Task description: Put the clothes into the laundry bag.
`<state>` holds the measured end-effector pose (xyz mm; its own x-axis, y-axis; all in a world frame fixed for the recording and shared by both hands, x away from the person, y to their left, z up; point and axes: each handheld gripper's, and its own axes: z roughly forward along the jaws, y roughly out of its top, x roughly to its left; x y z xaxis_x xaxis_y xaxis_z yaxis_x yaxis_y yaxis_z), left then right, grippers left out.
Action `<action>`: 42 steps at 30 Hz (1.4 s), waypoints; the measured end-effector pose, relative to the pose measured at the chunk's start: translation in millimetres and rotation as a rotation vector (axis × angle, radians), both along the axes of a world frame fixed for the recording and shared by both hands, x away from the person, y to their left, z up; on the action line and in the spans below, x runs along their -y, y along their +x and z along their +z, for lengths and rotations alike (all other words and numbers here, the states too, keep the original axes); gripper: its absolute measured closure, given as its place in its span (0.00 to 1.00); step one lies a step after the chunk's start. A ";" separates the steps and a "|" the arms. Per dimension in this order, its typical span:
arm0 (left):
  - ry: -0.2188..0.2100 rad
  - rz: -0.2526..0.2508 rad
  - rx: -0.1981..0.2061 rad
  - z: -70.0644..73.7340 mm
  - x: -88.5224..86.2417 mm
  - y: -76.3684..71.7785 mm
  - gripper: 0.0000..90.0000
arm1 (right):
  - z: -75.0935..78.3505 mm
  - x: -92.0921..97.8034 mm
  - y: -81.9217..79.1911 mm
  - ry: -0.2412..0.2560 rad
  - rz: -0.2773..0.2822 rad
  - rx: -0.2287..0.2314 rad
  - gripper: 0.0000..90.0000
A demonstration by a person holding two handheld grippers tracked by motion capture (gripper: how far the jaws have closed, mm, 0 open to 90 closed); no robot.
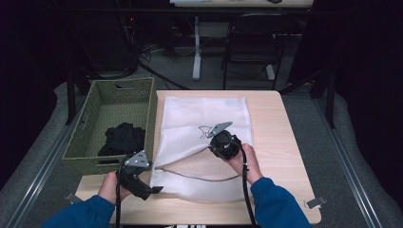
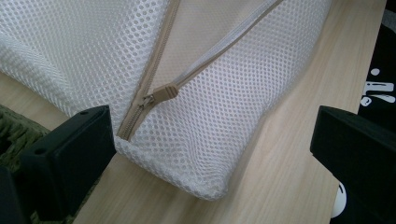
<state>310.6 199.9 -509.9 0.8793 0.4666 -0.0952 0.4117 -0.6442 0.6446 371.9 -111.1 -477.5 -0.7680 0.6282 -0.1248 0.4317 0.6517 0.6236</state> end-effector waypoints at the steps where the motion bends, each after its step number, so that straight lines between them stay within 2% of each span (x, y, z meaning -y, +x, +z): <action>1: 0.002 -0.002 -0.003 0.4 0.2 0.5 0.00 | 0.8 -0.1 0.0 0.000 -0.004 -0.003 0.97; 12: 0.012 -0.002 -0.019 6.1 1.4 -0.2 0.00 | 17.3 3.0 3.8 0.027 -0.001 0.030 0.97; 14: 0.025 -0.013 -0.010 8.7 1.2 -0.2 0.00 | 17.4 3.4 3.7 0.032 0.001 0.028 0.97; 17: 0.048 -0.046 -0.022 12.8 -0.6 -0.1 0.05 | 14.3 2.9 3.5 0.027 0.002 0.025 0.97; 20: 0.057 -0.067 -0.008 22.5 -4.3 -0.4 0.03 | 13.0 2.7 3.7 0.026 0.003 0.023 0.97; 21: 0.054 -0.073 0.018 28.5 -5.5 -1.4 0.03 | 12.8 2.9 4.2 0.025 0.007 0.024 0.97; 22: 0.050 -0.079 0.023 32.2 -6.2 -1.6 0.01 | 12.4 2.8 4.2 0.023 0.009 0.025 0.97; 25: 0.071 -0.116 0.074 46.2 -9.4 -1.5 0.00 | 12.0 3.1 3.9 0.027 0.007 0.023 0.97; 28: 0.086 -0.125 0.095 61.1 -17.5 5.9 0.00 | 12.6 3.1 3.7 0.026 0.007 0.026 0.97; 31: 0.112 -0.122 0.100 75.2 -25.8 17.3 0.00 | 12.3 2.5 3.3 0.024 0.004 0.024 0.97; 33: 0.155 -0.130 0.111 84.8 -30.1 26.1 0.00 | 12.0 2.4 3.3 0.022 0.003 0.024 0.97; 35: 0.170 -0.130 0.113 92.3 -33.8 35.1 0.00 | 12.0 2.5 3.5 0.023 0.008 0.023 0.97; 38: 0.224 -0.122 0.141 101.7 -38.5 49.2 0.00 | 11.9 2.4 3.0 0.019 0.014 0.023 0.97; 42: 0.246 -0.084 0.134 111.2 -48.0 71.9 0.00 | 11.9 2.9 2.8 0.022 0.008 0.020 0.97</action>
<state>382.5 247.9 -398.7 0.9129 0.3863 0.1315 0.2719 -0.8161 0.5100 374.7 -114.0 -465.6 -0.7707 0.6245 -0.1261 0.4137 0.6410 0.6465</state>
